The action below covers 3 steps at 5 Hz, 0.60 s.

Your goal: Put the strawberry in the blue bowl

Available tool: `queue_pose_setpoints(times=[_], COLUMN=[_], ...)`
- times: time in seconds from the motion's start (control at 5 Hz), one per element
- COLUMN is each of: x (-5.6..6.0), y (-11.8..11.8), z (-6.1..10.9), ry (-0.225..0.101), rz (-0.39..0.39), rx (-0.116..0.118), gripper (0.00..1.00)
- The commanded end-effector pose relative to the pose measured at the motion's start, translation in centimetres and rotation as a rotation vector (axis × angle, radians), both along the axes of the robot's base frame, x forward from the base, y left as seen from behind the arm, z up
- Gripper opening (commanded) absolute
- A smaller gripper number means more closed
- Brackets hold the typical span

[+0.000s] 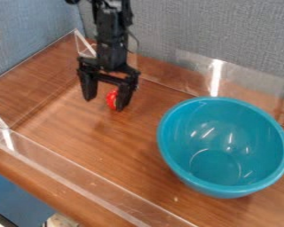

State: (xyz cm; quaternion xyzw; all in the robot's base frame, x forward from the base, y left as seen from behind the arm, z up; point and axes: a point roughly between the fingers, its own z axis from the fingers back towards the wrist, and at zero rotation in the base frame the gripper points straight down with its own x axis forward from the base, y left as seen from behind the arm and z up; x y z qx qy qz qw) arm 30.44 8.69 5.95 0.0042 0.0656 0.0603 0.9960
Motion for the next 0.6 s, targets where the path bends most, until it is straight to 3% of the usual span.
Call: queue_pose_setpoints(times=[0.0, 0.4], x=[-0.23, -1.07], y=[-0.31, -1.06], z=[2.36, 1.36], ry=[-0.093, -0.115], rz=[0.040, 0.099], rx=[0.005, -0.019], gripper=[1.00, 1.00])
